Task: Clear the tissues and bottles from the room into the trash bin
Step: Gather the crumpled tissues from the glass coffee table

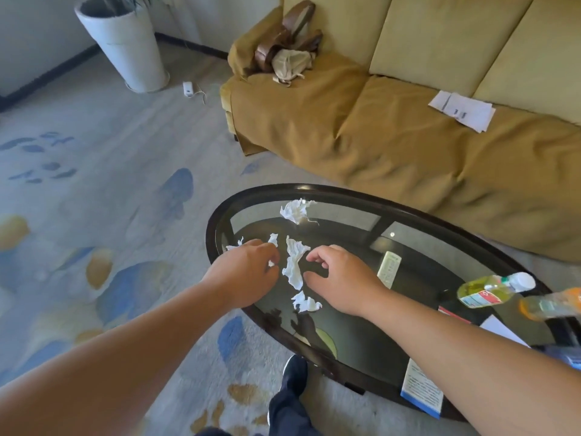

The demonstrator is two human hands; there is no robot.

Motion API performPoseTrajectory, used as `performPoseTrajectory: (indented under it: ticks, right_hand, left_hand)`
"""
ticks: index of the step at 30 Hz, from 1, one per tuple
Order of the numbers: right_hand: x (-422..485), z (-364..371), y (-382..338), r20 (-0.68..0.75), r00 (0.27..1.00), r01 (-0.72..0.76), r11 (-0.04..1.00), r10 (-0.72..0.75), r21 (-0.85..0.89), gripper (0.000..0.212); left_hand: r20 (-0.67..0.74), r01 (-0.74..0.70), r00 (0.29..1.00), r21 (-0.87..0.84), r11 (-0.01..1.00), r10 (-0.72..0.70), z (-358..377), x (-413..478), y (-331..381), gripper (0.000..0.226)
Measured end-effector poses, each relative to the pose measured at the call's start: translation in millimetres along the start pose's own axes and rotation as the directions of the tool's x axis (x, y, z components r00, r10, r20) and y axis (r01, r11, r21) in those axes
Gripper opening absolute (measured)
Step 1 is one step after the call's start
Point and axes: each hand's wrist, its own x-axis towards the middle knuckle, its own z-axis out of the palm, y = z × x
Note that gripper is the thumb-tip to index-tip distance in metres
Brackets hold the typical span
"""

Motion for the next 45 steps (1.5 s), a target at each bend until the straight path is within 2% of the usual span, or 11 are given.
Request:
performPoseTrajectory:
  ticks: [6, 17, 24, 31, 34, 39, 42, 45]
  right_hand:
    - [36, 6, 12, 0.033, 0.998, -0.057, 0.998, 0.056, 0.02, 0.037]
    - [77, 91, 81, 0.118, 0.935, -0.333, 0.943, 0.333, -0.028, 0.043]
    - [103, 160, 113, 0.163, 0.904, -0.395, 0.918, 0.395, -0.034, 0.047]
    - [120, 211, 137, 0.169, 0.895, -0.405, 0.911, 0.413, -0.082, 0.053]
    - [124, 224, 139, 0.164, 0.896, -0.403, 0.91, 0.413, -0.092, 0.045]
    - [132, 230, 142, 0.128, 0.903, -0.392, 0.909, 0.41, -0.143, 0.02]
    - [141, 219, 137, 0.128, 0.892, -0.41, 0.895, 0.434, -0.174, 0.016]
    - [151, 205, 127, 0.063, 0.892, -0.444, 0.894, 0.447, -0.065, 0.015]
  left_hand:
    - [0.058, 0.002, 0.998, -0.015, 1.0, -0.001, 7, 42, -15, 0.024]
    - [0.275, -0.053, 0.96, -0.032, 0.998, 0.059, 94, 105, -71, 0.031]
    - [0.369, -0.076, 0.925, -0.044, 0.996, 0.087, 157, 124, -98, 0.032]
    - [0.384, -0.067, 0.92, -0.055, 0.996, 0.082, 191, 128, -114, 0.031]
    - [0.39, -0.044, 0.919, -0.051, 0.998, 0.061, 196, 130, -122, 0.033]
    - [0.381, -0.027, 0.924, -0.043, 0.999, 0.042, 191, 136, -133, 0.034]
    - [0.362, -0.018, 0.932, -0.041, 0.999, 0.031, 184, 140, -139, 0.034]
    - [0.345, -0.009, 0.939, -0.041, 0.999, 0.022, 174, 142, -144, 0.033]
